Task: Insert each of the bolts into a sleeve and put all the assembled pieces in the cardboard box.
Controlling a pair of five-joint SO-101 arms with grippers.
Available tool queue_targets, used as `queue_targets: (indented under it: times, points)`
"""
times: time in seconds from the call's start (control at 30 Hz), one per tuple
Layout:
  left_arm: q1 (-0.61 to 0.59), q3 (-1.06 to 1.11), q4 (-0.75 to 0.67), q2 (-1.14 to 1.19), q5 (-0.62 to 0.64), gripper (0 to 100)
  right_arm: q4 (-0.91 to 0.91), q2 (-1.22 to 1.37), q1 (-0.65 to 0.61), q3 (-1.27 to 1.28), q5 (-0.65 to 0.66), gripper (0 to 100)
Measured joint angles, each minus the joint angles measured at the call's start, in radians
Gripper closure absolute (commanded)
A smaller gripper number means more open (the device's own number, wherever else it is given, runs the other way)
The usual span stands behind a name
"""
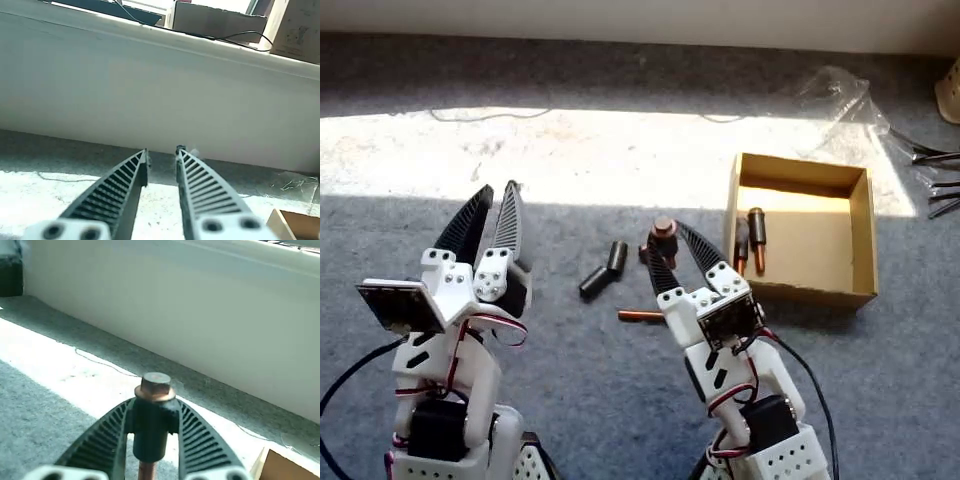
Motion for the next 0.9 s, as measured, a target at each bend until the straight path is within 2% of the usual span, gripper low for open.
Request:
queue_targets:
  times: [0.27,0.43,0.63,0.9]
  points:
    - [-0.078,0.0,0.141,-0.003,0.0,91,0.009,0.0,0.081,0.0,0.0,99.4]
    - [-0.077,0.0,0.16,-0.003,0.0,99,0.167,0.0,0.11,-0.003,0.0,99.4]
    - [-0.078,-0.017,0.16,-0.005,-0.098,99,0.275,0.0,0.15,-0.012,0.0,99.4]
    - [0.025,-0.017,0.278,-0.003,-0.109,99,0.411,-0.002,0.319,-0.115,0.0,99.4]
